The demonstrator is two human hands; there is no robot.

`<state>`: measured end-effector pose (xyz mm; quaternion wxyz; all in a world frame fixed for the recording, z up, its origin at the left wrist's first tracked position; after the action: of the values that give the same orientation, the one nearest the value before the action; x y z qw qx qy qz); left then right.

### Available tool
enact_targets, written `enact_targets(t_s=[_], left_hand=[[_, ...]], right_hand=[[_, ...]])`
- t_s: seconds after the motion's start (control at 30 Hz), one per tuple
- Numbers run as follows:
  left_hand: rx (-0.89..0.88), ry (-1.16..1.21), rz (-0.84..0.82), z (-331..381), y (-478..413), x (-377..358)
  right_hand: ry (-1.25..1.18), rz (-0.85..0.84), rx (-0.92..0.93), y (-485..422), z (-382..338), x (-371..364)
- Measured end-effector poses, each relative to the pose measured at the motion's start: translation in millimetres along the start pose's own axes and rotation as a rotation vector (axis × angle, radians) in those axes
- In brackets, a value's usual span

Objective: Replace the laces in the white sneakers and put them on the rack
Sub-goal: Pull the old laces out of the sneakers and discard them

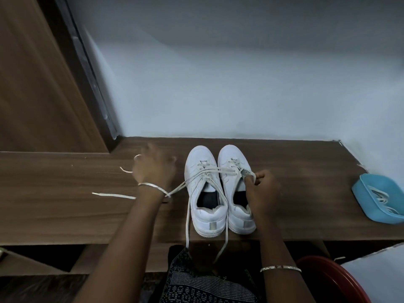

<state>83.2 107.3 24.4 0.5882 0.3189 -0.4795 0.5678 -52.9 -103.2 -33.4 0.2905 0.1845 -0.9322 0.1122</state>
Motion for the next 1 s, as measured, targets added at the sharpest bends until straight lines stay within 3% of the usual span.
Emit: enact_targets(t_s=[0.07,0.13,0.23,0.37,0.5,0.63,0.8,1.0], left_hand=[[-0.161,0.172,0.050,38,4,-2],[-0.331,0.327,-0.063,65,7,-14],[-0.452,0.301,-0.213,96,20,-38],[-0.423,0.241,-0.216,115,38,-62],[-0.312,0.296,-0.022,106,45,-70],[-0.216,0.361,0.070,95,46,-72],[-0.229,0.374,0.016,96,42,-75],[-0.209,0.380,0.034,96,41,-77]], right_hand=[[-0.001,-0.005,-0.003,0,0,0],[-0.009,-0.001,0.000,0,1,0],[-0.036,-0.015,0.000,-1,2,0],[-0.066,-0.038,0.040,-4,6,3],[-0.134,-0.099,0.049,-14,12,2],[-0.162,-0.193,0.232,-23,8,-1],[0.019,-0.268,0.484,-31,-4,-3],[0.247,-0.121,0.552,-32,-16,-13]])
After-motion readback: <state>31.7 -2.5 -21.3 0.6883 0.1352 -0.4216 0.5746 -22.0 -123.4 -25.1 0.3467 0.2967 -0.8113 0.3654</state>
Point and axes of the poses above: each hand's wrist, its own y-axis away from the middle knuckle, its own x-axis out of the back of the hand, z = x × y, the point moved 1 cm from there along -y, towards the middle knuckle, and after that the axes turned 5 degrees about -x, right-handed, at the moved point
